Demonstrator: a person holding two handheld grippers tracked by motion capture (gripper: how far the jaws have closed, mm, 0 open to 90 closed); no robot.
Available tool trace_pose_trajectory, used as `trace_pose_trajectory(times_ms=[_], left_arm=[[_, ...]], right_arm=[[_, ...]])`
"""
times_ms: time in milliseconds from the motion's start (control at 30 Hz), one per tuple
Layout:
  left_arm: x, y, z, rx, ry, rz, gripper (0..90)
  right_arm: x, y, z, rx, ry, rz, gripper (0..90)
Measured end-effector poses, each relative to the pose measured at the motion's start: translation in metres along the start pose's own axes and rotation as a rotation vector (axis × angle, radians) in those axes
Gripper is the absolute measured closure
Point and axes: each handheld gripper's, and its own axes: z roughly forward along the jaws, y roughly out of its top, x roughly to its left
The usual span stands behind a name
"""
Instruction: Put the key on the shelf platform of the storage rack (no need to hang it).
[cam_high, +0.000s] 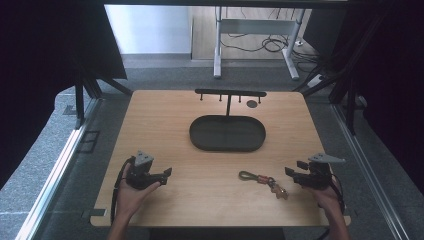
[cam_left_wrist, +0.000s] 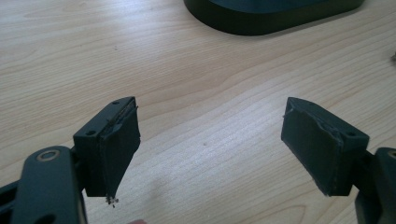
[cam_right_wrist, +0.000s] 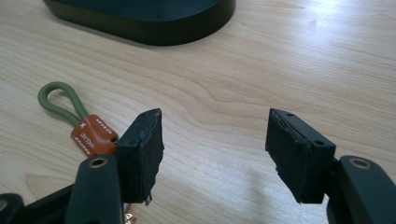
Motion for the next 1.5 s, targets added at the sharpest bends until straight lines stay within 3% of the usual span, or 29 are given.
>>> trace_pose_trajectory(times_ms=[300, 1167, 1500], left_arm=[[0.001, -0.003, 0.002, 0.043, -0.023, 0.002, 21.1], [0.001, -0.009, 0.002, 0.062, -0.036, 0.012, 21.4], [0.001, -0.006, -0.003, 0.057, -0.058, 0.004, 21.5]], right_arm=[[-0.004, -0.002, -0.004, -0.004, -0.022, -0.002, 34.2], [0.0, -0.001, -0.003, 0.044, 0.012, -0.02, 37.5], [0.001, 0.017, -0.003, 0.096, 0.056, -0.046, 41.0]])
